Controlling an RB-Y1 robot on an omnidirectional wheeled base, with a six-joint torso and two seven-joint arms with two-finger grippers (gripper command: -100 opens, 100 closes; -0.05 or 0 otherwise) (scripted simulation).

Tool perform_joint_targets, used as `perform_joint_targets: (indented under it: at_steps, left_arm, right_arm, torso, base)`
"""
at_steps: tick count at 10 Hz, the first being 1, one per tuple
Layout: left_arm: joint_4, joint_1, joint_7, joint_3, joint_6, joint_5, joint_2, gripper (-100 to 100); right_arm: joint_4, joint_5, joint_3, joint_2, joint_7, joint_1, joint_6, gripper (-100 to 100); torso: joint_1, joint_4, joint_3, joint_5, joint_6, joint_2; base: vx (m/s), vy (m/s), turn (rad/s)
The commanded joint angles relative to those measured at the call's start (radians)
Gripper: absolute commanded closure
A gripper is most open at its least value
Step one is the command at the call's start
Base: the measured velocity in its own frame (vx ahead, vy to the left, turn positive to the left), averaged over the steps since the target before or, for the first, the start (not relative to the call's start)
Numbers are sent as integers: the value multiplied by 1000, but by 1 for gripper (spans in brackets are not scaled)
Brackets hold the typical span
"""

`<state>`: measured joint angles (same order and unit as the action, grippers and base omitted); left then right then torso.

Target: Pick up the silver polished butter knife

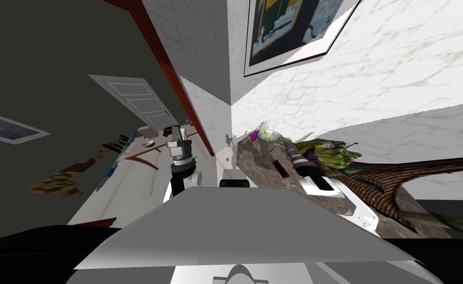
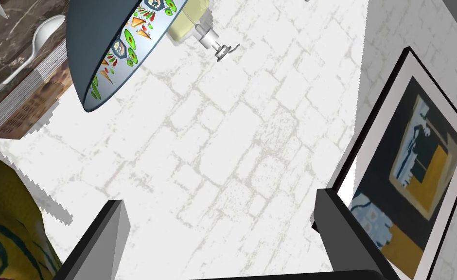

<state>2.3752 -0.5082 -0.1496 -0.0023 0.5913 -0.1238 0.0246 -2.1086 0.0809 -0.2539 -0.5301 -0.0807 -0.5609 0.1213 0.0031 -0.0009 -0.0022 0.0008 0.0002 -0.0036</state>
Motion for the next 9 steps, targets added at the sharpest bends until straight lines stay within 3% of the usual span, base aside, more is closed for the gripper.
perform_joint_targets:
  at_steps: [1, 3, 4, 8, 9]
  left_arm:
    - [0, 0, 0, 0, 0, 0, 0, 0]
    - [0, 0, 0, 0, 0, 0, 0, 0]
    - [0, 0, 0, 0, 0, 0, 0, 0]
    - [0, 0, 0, 0, 0, 0, 0, 0]
    - [0, 0, 0, 0, 0, 0, 0, 0]
  right_arm:
    - [16, -12, -10, -38, -4, -16, 48, -100]
    - [56, -37, -17, -99, -19, -37, 110, -100]
    - [56, -37, -17, -99, -19, -37, 121, -100]
    - [148, -107, -10, -218, -63, -81, 254, -100]
    - [148, -107, -10, -218, -63, -81, 254, -100]
  torso:
    - [0, 0, 0, 0, 0, 0]
    - [3, 0, -1, 1, 0, -1]
    - [4, -1, -2, 1, 0, -4]
    - [4, -1, -2, 1, 0, -4]
    - [5, -1, -3, 1, 0, -5]
  base:
    - [57, 63, 60]
    - [106, 103, 72]
    - [90, 75, 18]
    - [117, 91, 44]
    - [97, 99, 12]
